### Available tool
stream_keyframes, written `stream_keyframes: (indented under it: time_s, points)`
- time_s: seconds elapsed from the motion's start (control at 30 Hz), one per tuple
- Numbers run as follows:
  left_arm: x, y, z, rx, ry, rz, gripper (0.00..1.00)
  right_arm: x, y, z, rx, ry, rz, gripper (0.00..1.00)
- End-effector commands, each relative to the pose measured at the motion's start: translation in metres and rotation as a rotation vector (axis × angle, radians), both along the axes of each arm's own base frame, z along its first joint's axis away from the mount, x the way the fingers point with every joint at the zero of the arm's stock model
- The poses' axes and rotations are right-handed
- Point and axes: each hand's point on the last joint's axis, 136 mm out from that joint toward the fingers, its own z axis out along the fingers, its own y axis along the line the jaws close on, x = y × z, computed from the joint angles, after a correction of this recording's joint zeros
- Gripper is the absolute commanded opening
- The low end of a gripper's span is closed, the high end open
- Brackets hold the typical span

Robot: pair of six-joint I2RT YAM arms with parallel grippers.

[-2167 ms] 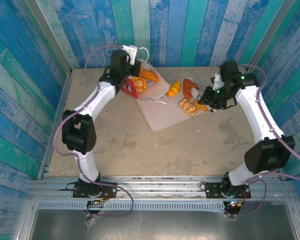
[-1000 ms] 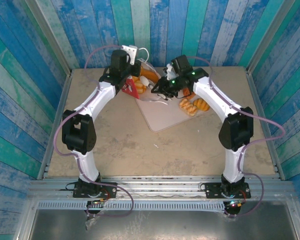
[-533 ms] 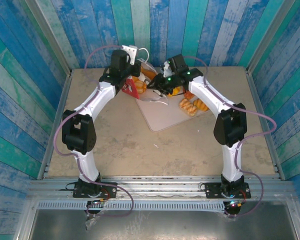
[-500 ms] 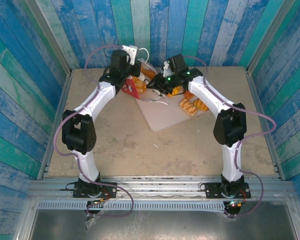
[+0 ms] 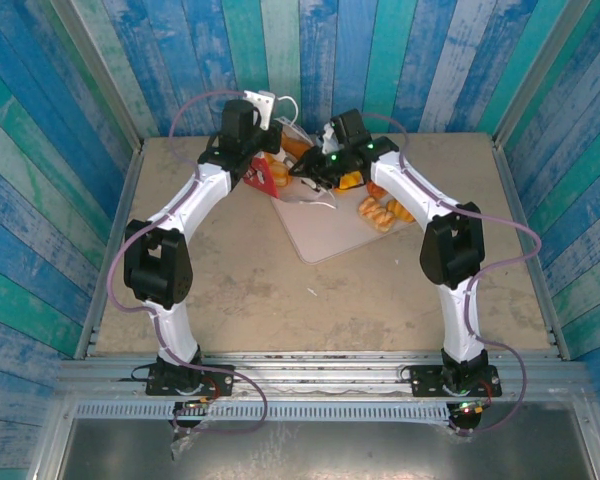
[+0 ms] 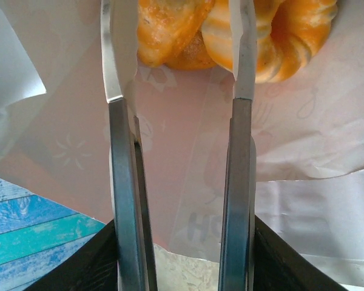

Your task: Take the fake bread out of the paper bag

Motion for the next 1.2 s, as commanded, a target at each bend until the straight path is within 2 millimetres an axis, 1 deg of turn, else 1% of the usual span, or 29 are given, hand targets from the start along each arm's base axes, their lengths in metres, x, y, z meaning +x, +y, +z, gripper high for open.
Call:
stream_keyframes:
  time_s: [0.0, 0.37, 0.53, 0.67, 0.7, 0.83, 1.17]
  points:
    - [-0.001, -0.008, -0.023, -0.001, 0.061, -0.032, 0.0, 0.003, 0.012, 0.009, 0.034, -0.022, 0.025, 0.49]
    - [-0.002, -0.01, -0.023, -0.013, 0.061, -0.038, 0.0, 0.011, 0.02, -0.003, 0.025, 0.002, 0.028, 0.51]
    - [-0.002, -0.01, -0.024, -0.014, 0.064, -0.038, 0.0, 0.012, 0.02, -0.004, 0.021, 0.002, 0.029, 0.44]
    - [-0.001, -0.01, -0.025, -0.015, 0.067, -0.034, 0.0, 0.011, 0.016, 0.002, 0.001, -0.022, 0.024, 0.35]
    - [-0.001, -0.01, -0.025, -0.016, 0.067, -0.033, 0.0, 0.011, 0.014, 0.003, -0.009, -0.03, 0.019, 0.34]
    - [0.001, -0.009, -0.025, -0.017, 0.066, -0.027, 0.0, 0.008, 0.007, 0.008, -0.042, -0.05, 0.015, 0.32]
    - [0.006, -0.006, -0.018, -0.005, 0.046, -0.003, 0.0, -0.005, -0.012, 0.028, -0.105, -0.119, 0.002, 0.28]
